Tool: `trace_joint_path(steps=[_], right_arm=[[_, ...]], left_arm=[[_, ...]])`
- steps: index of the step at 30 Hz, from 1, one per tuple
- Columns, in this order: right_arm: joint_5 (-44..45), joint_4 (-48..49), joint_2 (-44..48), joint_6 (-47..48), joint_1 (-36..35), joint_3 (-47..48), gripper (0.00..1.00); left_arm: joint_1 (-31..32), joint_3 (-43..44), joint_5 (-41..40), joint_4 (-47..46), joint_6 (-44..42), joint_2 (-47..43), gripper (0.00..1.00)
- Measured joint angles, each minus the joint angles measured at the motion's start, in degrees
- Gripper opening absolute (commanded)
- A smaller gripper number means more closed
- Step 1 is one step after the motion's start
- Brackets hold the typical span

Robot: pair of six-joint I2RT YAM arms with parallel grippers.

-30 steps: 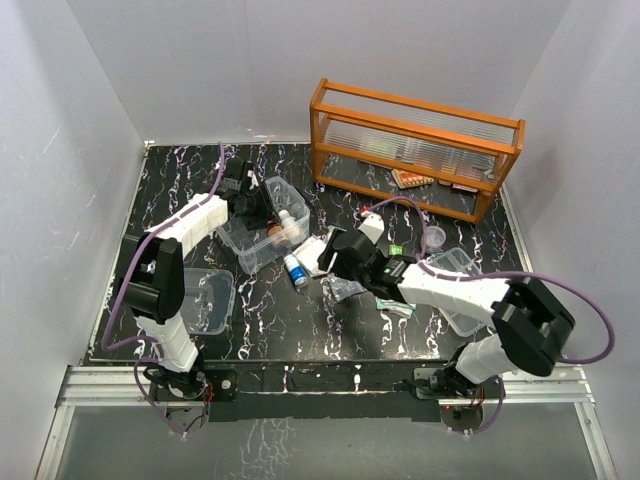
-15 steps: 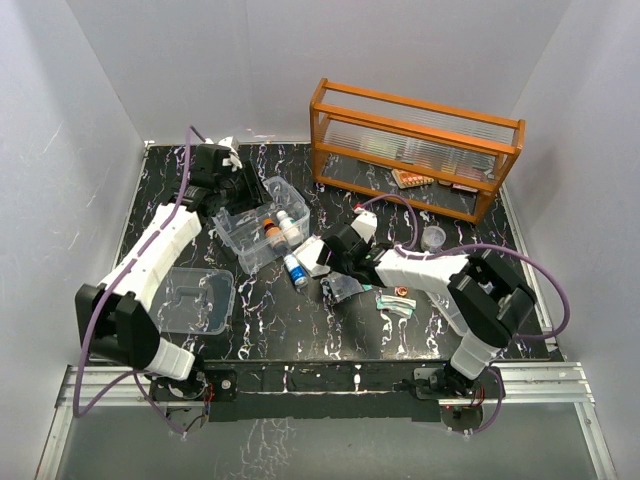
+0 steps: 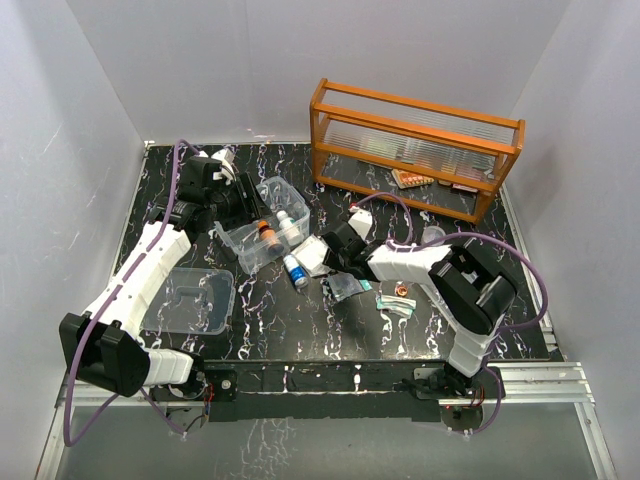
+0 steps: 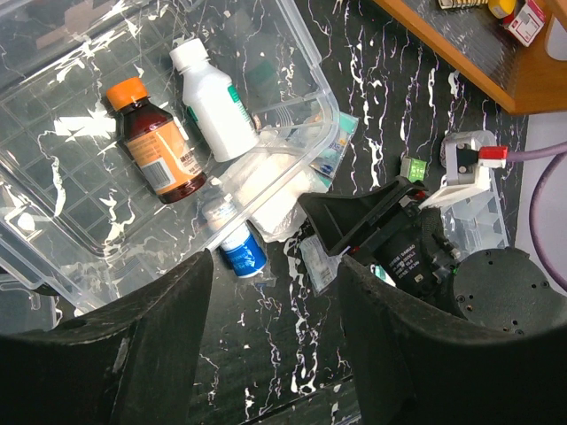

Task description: Organize the medicine kit

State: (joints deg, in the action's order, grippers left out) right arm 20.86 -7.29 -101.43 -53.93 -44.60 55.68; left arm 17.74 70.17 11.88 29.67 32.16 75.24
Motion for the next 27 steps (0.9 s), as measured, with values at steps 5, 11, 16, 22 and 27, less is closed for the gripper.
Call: trace_joint_path(steps=[5,11,16,22,27], right_arm=[[-2.6,2.2,0.0,2.4,1.5,-0.4,0.01],[-4.8,4.1,2.1,6.1,3.1,-1.5,0.00],[-6.6,6.0,8.2,8.9,3.2,-3.5,0.00],[-7.8,7.6,11.3,10.4,3.2,-3.8,0.08],[-8.1,5.6,10.6,9.6,3.2,-3.3,0.46]], left_arm=[[0.0,0.0,1.4,0.1,0.0,0.0,0.61],[0.0,0.0,3.0,0.4,0.0,0.0,0.66],[0.0,0.0,4.1,0.4,0.0,0.0,0.68],[0.0,0.0,5.0,0.3,0.0,0.0,0.69],[0.0,0.0,5.2,0.3,0.0,0.0,0.70]])
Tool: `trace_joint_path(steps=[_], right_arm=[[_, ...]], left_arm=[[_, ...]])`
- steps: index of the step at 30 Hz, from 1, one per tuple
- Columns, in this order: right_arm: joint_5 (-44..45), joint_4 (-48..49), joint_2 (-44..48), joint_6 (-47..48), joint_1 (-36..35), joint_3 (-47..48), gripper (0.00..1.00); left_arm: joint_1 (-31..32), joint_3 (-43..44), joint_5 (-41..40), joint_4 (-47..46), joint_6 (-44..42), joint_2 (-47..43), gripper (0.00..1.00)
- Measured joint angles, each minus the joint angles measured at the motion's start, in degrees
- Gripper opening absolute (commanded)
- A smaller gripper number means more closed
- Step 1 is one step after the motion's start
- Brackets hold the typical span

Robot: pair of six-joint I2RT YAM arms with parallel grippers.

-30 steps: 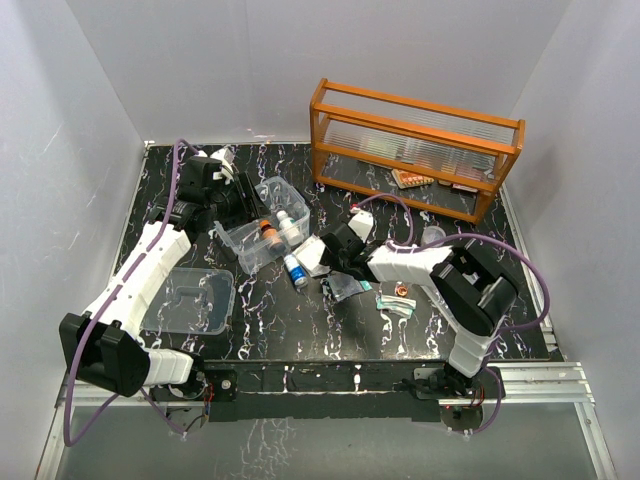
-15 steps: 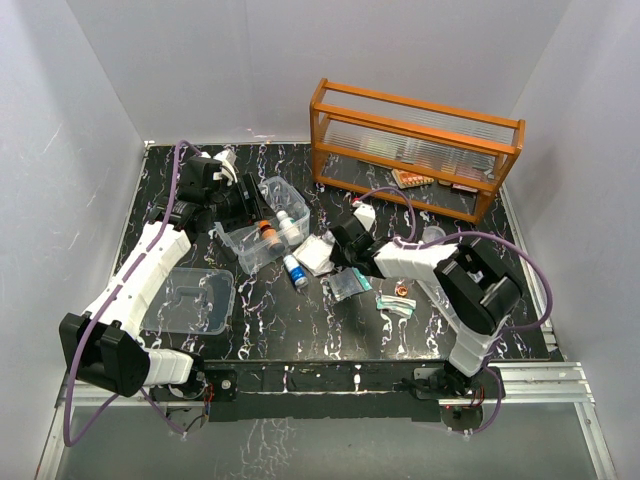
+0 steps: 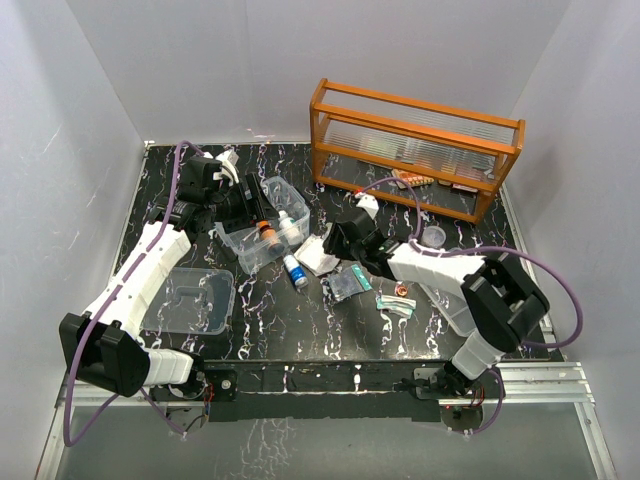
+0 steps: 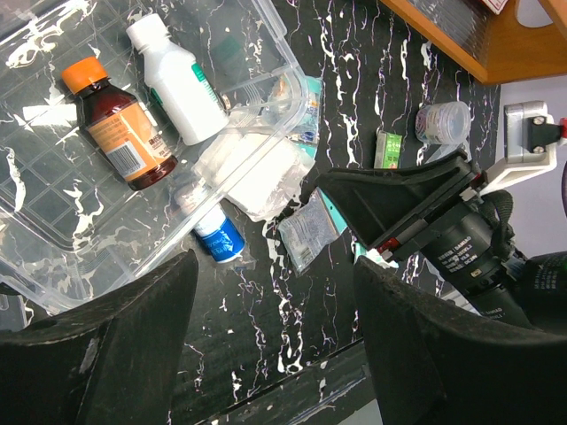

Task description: Organize the medicine kit

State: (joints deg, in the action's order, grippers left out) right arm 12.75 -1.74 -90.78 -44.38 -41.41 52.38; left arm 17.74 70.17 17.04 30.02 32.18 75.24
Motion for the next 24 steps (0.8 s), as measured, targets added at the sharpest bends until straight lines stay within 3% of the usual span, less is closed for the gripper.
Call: trace_joint_path(steps=[4,9,12,20,24], right_arm=[[0.8,-4.0,-5.2,-1.5,0.0,3.3,0.51],[1.5,-7.1,-10.3,-2.4,0.0,5.1,0.49],[1.9,-7.3,-11.9,-2.4,0.0,6.7,0.40],[2.8,-7.1,-13.7,-2.4,0.0,7.6,0.00],[3.2,-7.0,-13.7,-2.2,0.0,7.6,0.00]], left_arm=[[0.0,0.0,0.1,0.0,0.0,0.0,0.70],[0.0,0.0,0.1,0.0,0.0,0.0,0.70],[0.0,0.0,0.1,0.0,0.2,0.0,0.70],[0.0,0.0,0.2,0.0,0.4,0.0,0.70],[0.0,0.0,0.3,0.0,0.4,0.0,0.71]])
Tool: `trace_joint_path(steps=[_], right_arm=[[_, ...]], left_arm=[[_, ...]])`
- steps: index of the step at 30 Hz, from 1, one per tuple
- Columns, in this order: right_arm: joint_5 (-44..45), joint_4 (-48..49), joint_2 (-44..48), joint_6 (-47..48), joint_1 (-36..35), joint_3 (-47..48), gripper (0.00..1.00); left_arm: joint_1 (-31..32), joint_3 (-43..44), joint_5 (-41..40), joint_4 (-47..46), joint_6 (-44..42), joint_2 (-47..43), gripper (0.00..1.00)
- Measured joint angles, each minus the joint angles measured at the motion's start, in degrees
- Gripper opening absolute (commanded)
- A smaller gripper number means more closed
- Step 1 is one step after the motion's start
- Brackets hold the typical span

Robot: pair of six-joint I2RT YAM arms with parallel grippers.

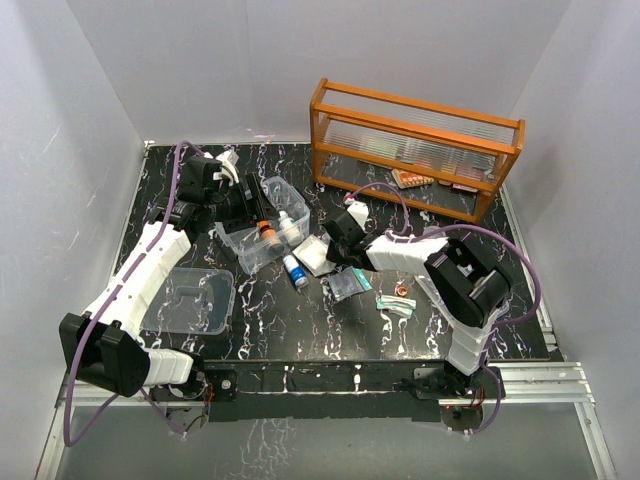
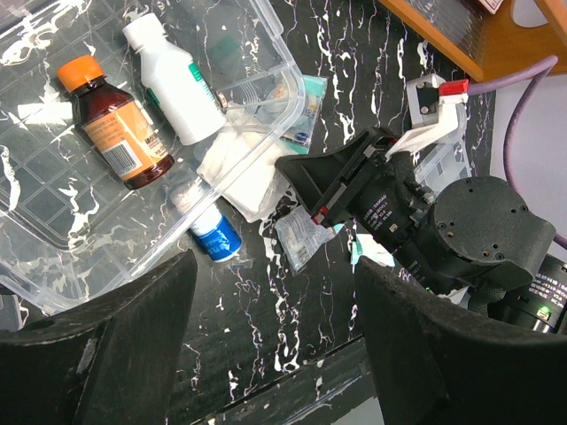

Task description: Organize the medicine kit

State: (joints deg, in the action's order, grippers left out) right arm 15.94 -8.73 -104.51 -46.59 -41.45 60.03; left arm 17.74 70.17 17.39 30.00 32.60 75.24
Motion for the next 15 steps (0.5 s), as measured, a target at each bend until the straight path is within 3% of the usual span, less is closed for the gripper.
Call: trace_joint_path(steps=[6,15], right_arm=[[1.1,-0.2,2.3,1.6,0.0,-1.0,0.00],[1.9,0.0,23.0,7.2,0.0,-6.1,0.00]], left_arm=[[0.0,0.0,0.8,0.0,0.0,0.0,0.72],[0.0,-0.1,7.3,-1.9,-0.3,0.0,0.79]])
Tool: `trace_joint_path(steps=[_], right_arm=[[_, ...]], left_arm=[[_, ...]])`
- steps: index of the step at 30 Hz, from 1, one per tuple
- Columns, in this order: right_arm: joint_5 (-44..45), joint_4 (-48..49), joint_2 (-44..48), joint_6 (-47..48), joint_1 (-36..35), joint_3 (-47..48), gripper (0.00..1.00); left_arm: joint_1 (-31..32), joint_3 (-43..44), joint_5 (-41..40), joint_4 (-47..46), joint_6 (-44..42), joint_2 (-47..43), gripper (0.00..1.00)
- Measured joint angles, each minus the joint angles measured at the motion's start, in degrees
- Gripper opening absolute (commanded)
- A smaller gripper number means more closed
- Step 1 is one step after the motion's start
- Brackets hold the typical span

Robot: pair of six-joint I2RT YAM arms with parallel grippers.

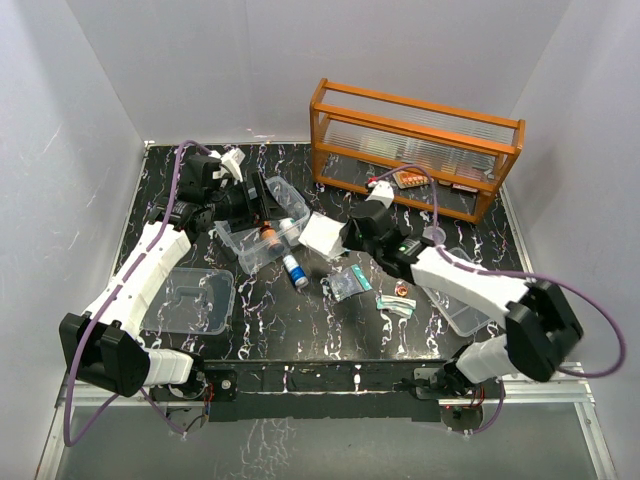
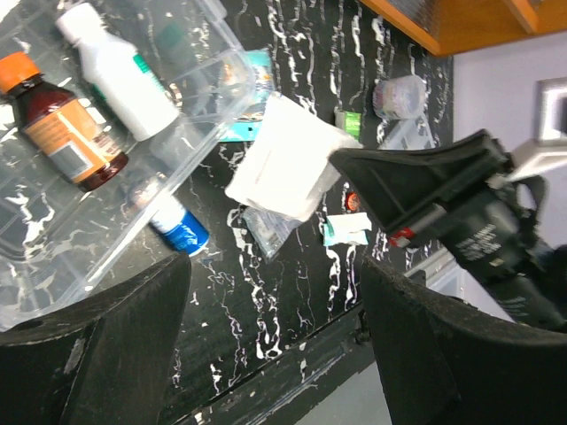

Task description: Organize the medicine kit

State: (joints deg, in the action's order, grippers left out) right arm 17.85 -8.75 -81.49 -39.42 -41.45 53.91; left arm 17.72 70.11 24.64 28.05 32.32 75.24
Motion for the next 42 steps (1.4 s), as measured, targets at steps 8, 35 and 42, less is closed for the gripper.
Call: trace_joint_path(steps=[8,35,42], right_arm=[[-5.9,1.3,13.2,4.7,0.0,-2.1,0.00],[-18.7,9.5,10.0,-3.3,0.0,-1.9,0.00],[-19.1,9.8,10.0,-4.3,0.0,-1.9,0.49]], left_arm=[[0.0,-2.5,12.5,-6.2,0.0,0.0,0.80],[1.6,-7.4,24.6,-16.5,3.8,2.4,0.14],[1.6,-7.0,23.3,-14.3,-2.3,2.4,0.00]])
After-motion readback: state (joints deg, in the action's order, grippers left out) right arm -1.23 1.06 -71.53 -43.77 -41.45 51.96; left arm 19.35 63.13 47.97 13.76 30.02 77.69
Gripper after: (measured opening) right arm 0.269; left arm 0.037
